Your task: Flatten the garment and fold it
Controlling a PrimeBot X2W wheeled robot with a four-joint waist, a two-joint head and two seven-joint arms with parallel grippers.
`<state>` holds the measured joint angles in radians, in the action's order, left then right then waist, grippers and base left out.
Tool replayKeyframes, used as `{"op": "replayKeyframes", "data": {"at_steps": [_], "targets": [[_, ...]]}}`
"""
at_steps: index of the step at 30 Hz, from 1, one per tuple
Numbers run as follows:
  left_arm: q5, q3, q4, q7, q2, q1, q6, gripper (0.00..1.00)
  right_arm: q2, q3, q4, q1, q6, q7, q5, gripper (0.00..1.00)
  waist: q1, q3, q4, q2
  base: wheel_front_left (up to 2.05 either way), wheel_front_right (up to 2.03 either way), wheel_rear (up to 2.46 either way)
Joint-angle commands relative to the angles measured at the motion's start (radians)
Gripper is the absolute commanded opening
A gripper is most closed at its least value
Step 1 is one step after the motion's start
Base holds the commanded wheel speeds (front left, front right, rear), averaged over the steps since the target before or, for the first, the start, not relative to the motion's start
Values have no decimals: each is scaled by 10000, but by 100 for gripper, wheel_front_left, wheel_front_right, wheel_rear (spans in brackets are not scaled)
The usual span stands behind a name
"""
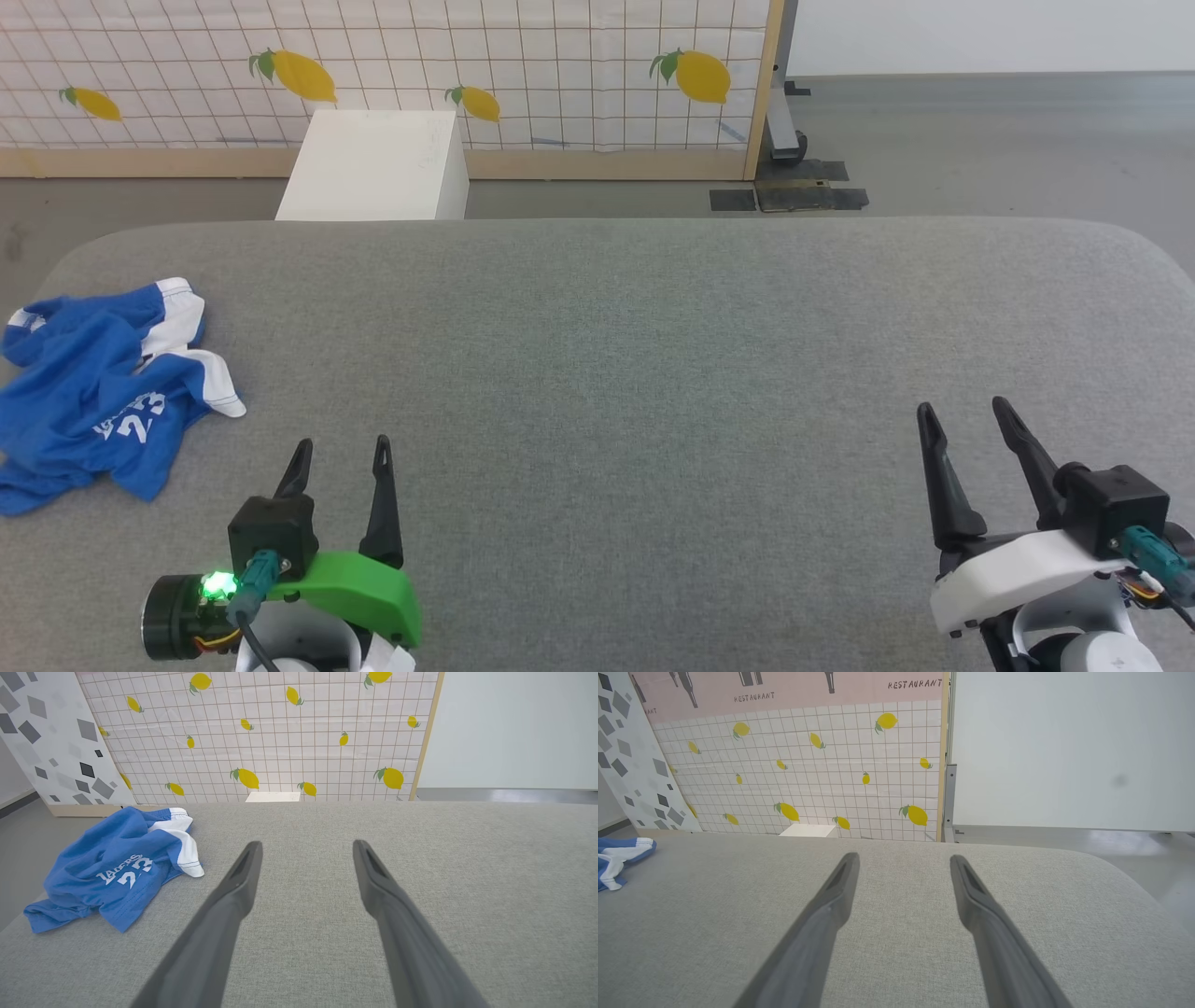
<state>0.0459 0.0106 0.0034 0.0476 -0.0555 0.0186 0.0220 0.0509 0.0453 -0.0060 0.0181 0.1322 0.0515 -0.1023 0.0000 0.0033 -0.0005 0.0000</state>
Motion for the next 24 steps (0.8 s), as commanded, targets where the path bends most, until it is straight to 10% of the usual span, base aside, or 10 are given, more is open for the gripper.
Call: {"op": "replayKeyframes", "data": {"at_steps": [1,24], "targets": [[115,5,-30,142,12,-132,69,100,0,60,-99,-19,-4,114,-179,100,0,-2,0,0,0,0,0],[505,89,-57,616,22,-191,141,100,-2,241,-370,99,-6,585,-902,100,0,-50,49,0,0,0,0]]}}
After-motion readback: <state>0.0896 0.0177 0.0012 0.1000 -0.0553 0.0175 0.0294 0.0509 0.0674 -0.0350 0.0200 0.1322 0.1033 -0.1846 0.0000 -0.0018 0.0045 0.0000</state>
